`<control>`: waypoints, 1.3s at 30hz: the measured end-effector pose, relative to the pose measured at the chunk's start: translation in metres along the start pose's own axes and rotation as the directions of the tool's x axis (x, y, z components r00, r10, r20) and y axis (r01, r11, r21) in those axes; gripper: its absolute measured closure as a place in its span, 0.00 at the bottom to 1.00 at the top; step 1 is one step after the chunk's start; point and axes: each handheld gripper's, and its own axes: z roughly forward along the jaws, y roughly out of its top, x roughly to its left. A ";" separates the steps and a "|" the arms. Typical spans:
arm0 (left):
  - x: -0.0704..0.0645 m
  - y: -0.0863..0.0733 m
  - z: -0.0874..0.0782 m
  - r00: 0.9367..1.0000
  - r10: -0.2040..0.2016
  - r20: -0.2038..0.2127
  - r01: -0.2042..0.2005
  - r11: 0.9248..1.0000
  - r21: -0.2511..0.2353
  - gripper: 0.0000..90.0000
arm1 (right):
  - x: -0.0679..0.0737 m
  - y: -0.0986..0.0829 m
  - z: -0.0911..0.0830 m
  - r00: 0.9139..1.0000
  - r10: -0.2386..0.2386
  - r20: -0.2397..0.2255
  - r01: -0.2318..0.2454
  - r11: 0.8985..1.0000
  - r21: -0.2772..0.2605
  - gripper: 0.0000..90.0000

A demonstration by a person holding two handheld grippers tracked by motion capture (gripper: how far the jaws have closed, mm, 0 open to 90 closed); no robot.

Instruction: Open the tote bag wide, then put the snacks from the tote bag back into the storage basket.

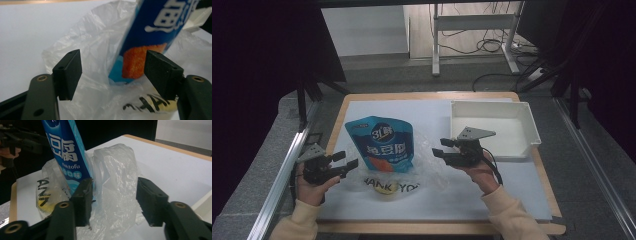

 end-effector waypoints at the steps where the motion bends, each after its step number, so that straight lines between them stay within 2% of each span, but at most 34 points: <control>1: -0.002 -0.002 -0.001 1.000 0.000 0.003 0.000 1.000 0.002 0.34 | 0.000 0.000 0.000 1.000 0.000 -0.001 0.000 1.000 -0.002 0.48; 10: -0.007 -0.015 0.000 1.000 0.007 0.018 -0.007 1.000 0.027 0.33 | 0.000 0.002 -0.006 1.000 0.007 -0.012 -0.007 1.000 -0.026 0.43; 24: -0.007 -0.014 0.005 0.999 0.022 0.029 -0.023 0.999 0.032 0.33 | 0.002 0.007 -0.013 1.000 0.001 0.015 0.000 0.999 -0.048 0.40; 28: -0.008 -0.015 0.007 0.999 0.031 0.033 -0.032 0.999 0.040 0.33 | 0.004 0.011 -0.010 1.000 0.003 0.016 -0.002 0.999 -0.051 0.39; 39: -0.010 -0.016 0.009 0.998 0.046 0.036 -0.048 0.998 0.052 0.33 | 0.016 0.029 0.005 0.999 -0.006 -0.045 0.003 0.998 -0.068 0.42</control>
